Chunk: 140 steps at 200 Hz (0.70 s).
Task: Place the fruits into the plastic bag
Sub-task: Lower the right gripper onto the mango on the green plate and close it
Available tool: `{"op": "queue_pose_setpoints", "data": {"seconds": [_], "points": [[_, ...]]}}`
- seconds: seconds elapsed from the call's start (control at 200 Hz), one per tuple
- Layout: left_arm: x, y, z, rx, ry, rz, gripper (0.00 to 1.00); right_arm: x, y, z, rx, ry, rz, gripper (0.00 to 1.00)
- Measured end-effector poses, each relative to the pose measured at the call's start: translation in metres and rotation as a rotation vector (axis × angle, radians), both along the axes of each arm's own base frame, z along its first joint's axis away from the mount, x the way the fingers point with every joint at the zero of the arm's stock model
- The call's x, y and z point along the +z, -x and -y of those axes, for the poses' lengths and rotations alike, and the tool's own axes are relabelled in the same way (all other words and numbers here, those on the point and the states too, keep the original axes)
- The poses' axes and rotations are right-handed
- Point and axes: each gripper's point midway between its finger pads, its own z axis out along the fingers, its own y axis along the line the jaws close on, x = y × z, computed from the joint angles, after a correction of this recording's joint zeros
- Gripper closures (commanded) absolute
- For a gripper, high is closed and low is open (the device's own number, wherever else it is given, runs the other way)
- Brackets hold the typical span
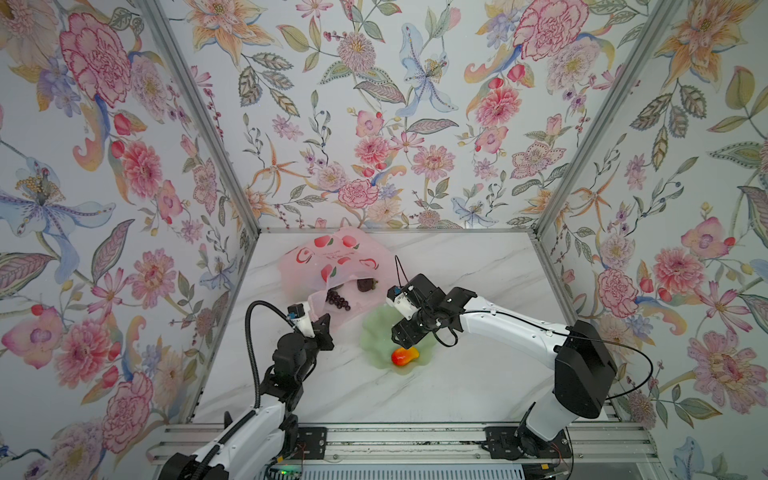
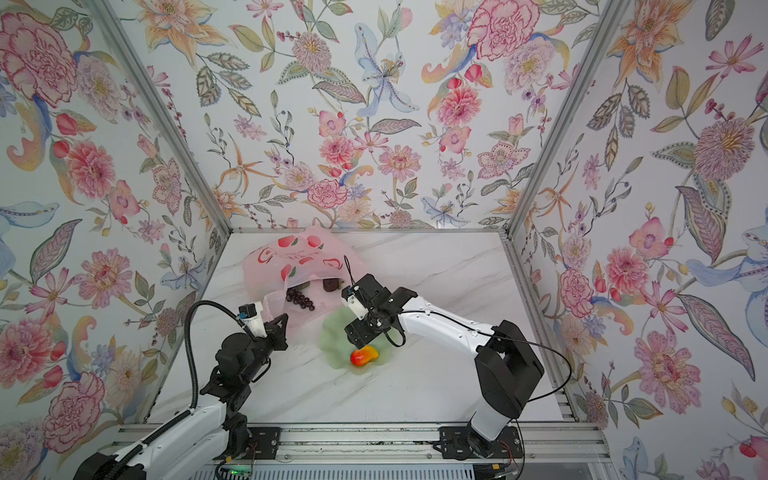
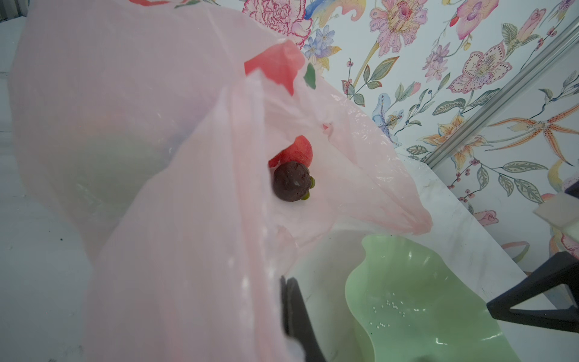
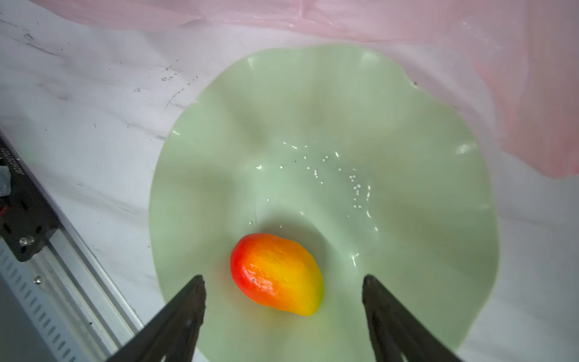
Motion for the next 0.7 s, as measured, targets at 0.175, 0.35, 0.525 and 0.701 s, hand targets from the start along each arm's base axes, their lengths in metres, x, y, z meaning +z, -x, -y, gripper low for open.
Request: {"op": "queue_pose_setpoints", "data": {"seconds": [0.175,0.35,0.525,0.701], "points": [[-0.001,0.000,0.000,0.000,0.000,-0.002,1.00,-0.041,0.002,0.010,0.032,0.132,-0.053,0.20],[-0.001,0.000,0.000,0.002,0.000,-0.002,1.00,-0.049,-0.001,0.005,0.066,0.171,-0.045,0.19],[-0.001,-0.001,-0.002,0.014,0.003,-0.004,1.00,-0.054,-0.006,-0.002,0.084,0.184,-0.031,0.17],[-0.004,-0.001,-0.003,0.017,0.000,-0.014,1.00,-0.076,0.000,0.007,0.093,0.254,-0.079,0.16]]}}
